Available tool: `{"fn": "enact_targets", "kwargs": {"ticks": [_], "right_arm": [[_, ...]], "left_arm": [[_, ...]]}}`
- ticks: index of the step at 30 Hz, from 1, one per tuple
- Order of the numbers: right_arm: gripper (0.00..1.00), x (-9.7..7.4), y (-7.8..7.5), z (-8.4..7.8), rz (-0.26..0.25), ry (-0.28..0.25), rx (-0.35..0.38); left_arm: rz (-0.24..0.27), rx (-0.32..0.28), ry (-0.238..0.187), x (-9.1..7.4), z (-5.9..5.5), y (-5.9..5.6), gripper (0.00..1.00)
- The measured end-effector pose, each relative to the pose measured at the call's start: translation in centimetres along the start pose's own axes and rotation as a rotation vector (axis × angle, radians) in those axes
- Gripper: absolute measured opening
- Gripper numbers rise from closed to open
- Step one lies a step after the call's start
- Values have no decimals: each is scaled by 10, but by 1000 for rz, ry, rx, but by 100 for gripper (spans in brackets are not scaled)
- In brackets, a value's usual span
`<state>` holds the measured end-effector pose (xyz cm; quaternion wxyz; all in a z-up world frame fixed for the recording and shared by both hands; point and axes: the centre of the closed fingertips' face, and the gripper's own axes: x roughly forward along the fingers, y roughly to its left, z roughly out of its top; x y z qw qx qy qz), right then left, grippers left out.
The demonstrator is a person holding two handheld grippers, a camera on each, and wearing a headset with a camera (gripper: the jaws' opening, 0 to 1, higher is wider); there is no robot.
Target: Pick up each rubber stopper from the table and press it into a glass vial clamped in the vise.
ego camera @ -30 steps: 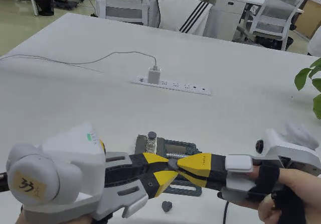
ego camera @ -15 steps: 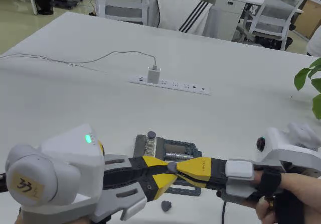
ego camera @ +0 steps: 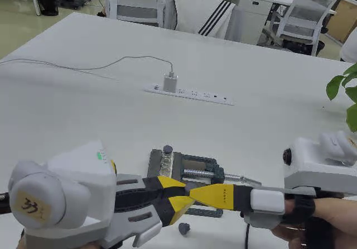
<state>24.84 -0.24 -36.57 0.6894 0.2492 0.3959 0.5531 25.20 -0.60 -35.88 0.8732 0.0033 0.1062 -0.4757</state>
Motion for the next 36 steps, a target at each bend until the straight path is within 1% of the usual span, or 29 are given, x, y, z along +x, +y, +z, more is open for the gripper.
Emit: {"fn": "enact_targets", "kwargs": {"ticks": [2, 3, 5, 8, 11, 13, 15, 17, 18, 19, 21, 22, 24, 26, 31, 32, 36], "right_arm": [[65, -1, -1, 1, -14, 13, -52], [67, -1, -1, 0, -18, 20, -66], [72, 0, -1, 1, -27, 31, -115], [74, -1, 1, 0, -20, 65, -191], [77, 1, 5, -1, -18, 88, -223], [78, 1, 6, -3, -18, 118, -275], [80, 2, 7, -6, -20, 148, -312], [81, 1, 4, -6, -23, 177, -349], [81, 1, 4, -7, -24, 193, -369], [81, 1, 2, -7, -27, 214, -411], [80, 1, 4, -10, -35, 249, -445], [80, 0, 5, -9, -23, 259, -481], [77, 0, 7, -9, -21, 277, -476], [77, 0, 8, -8, -19, 286, -499], [73, -1, 11, -11, -23, 364, -581], [71, -3, 11, -13, -19, 402, -616], [69, -3, 11, -13, -23, 455, -666]], "left_arm": [[-3, -6, 6, 0, -2, 0, 4], [-4, -7, 8, 0, -3, 0, 4], [-10, -14, 13, 0, -5, -1, 4], [-14, -15, 21, 0, -7, -2, 4], [-23, -19, 30, 0, -10, -4, 4], [-28, -18, 37, 0, -11, -5, 4], [-30, -20, 43, 1, -13, -5, 4], [-33, -18, 48, 1, -14, -5, 4], [-34, -16, 51, 1, -15, -5, 4], [-36, -15, 54, 1, -15, -5, 4], [-38, -15, 57, 2, -16, -5, 4], [-41, -17, 62, 2, -17, -6, 4], [-43, -15, 68, 2, -19, -6, 4], [-45, -17, 70, 3, -20, -6, 4], [-53, -14, 85, 3, -23, -8, 4], [-56, -12, 90, 4, -24, -9, 4], [-60, -7, 98, 5, -26, -10, 4]]}}
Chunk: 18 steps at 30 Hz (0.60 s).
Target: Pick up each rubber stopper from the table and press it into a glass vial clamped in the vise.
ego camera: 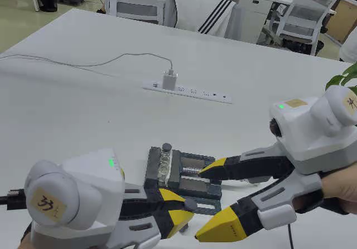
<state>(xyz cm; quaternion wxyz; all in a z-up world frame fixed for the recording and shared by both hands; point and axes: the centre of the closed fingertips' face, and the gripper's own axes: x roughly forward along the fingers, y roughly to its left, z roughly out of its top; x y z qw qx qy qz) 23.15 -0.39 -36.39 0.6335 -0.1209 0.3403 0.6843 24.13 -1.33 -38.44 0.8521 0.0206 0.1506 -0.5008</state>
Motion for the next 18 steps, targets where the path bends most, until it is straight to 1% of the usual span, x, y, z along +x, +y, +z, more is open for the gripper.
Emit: {"fn": "enact_targets", "kwargs": {"ticks": [2, 3, 4, 5, 6, 7, 10, 13, 14, 15, 17, 18], "right_arm": [[65, -1, -1, 0, -3, 33, -41], [63, -1, -1, -2, -5, 60, -61], [61, -1, -2, -2, -8, 72, -84], [59, -1, -1, -1, -8, 77, -86], [57, -2, -2, -3, 11, 103, -121], [55, -2, -2, -3, 22, 108, -131], [43, 1, 0, -4, 31, 136, -167], [32, 3, 2, -7, 40, 182, -206], [28, 3, 2, -9, 48, 205, -225], [24, 3, 3, -10, 51, 211, -235], [20, 4, 3, -14, 60, 250, -259], [19, 5, 2, -14, 55, 259, -269]], "left_arm": [[-5, 6, 7, 1, -1, -1, 4], [-9, 11, 13, 2, -2, -2, 4], [-11, 14, 15, 2, -2, -3, 4], [-13, 15, 17, 2, -2, -3, 4], [-17, 15, 19, 3, -3, -4, 4], [-18, 16, 20, 3, -3, -4, 4], [-24, 18, 24, 4, -4, -5, 4], [-32, 27, 33, 6, -5, -8, 4], [-33, 31, 34, 6, -5, -8, 4], [-35, 32, 37, 6, -5, -9, 4], [-40, 36, 41, 7, -6, -10, 4], [-41, 38, 43, 7, -7, -11, 4]]}}
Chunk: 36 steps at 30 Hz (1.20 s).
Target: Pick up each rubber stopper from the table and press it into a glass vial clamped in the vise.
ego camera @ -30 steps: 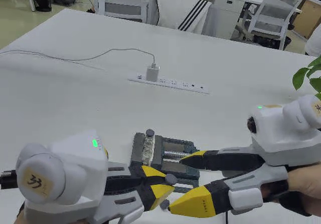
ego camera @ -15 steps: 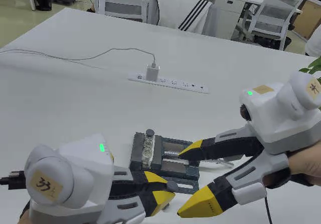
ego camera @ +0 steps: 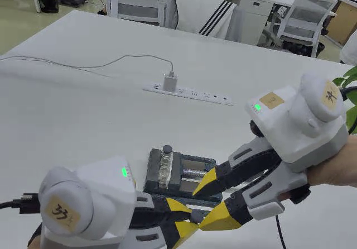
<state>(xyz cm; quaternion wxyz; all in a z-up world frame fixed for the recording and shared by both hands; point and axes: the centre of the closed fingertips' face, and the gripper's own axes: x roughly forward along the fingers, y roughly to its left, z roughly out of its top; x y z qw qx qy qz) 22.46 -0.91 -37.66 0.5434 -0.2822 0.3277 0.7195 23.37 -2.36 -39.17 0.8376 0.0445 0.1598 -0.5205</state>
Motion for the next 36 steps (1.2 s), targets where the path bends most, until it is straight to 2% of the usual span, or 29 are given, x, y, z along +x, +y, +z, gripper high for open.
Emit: {"fn": "enact_targets", "kwargs": {"ticks": [3, 6, 15, 23, 36], "right_arm": [[16, 2, 0, -7, 3, 50, -23], [15, 4, 1, -10, 5, 72, -37], [12, 6, 4, -13, 18, 90, -50], [11, 9, 5, -17, 27, 134, -79], [8, 8, 4, -19, 28, 196, -126]], "left_arm": [[-4, 0, 1, 0, 0, -1, 4], [-5, 0, 0, 1, 0, -2, 4], [-12, -6, 1, 1, -1, -4, 4], [-20, -6, 5, 3, -2, -6, 4], [-36, -48, 8, 5, -1, -7, 4]]}}
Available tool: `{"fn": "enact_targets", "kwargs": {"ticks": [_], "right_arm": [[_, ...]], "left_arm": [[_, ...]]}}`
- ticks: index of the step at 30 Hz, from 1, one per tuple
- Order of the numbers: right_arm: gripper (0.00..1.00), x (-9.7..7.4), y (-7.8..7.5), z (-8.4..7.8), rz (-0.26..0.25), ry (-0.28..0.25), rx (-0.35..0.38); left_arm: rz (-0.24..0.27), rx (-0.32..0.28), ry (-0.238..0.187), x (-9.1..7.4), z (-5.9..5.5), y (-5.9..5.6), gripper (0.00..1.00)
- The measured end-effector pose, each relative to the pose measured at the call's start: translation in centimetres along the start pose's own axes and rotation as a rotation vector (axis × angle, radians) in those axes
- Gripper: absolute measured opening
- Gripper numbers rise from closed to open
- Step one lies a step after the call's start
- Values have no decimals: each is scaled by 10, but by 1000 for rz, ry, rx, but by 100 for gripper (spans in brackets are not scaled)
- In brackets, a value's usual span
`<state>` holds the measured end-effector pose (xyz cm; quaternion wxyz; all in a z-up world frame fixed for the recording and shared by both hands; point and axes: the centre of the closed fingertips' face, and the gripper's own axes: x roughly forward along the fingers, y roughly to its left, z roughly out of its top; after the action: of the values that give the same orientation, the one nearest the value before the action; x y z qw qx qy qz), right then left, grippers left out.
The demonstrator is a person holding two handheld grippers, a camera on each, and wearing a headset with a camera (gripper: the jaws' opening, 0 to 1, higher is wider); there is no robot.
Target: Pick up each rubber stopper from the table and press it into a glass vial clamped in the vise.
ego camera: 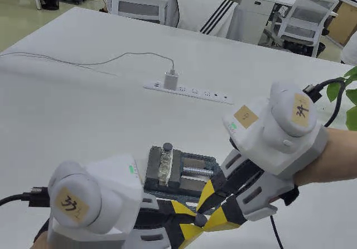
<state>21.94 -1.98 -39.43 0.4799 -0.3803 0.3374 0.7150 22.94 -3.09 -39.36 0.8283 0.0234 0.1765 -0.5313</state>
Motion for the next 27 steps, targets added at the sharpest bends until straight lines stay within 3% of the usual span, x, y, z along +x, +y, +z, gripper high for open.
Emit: {"fn": "enact_targets", "kwargs": {"ticks": [18, 27], "right_arm": [[6, -5, -4, 3, 17, 9, -36], [6, -3, -3, 5, 12, 20, -41]], "left_arm": [[19, 44, -31, -2, 4, 4, 3], [20, 27, -45, -3, 3, 3, 4]]}}
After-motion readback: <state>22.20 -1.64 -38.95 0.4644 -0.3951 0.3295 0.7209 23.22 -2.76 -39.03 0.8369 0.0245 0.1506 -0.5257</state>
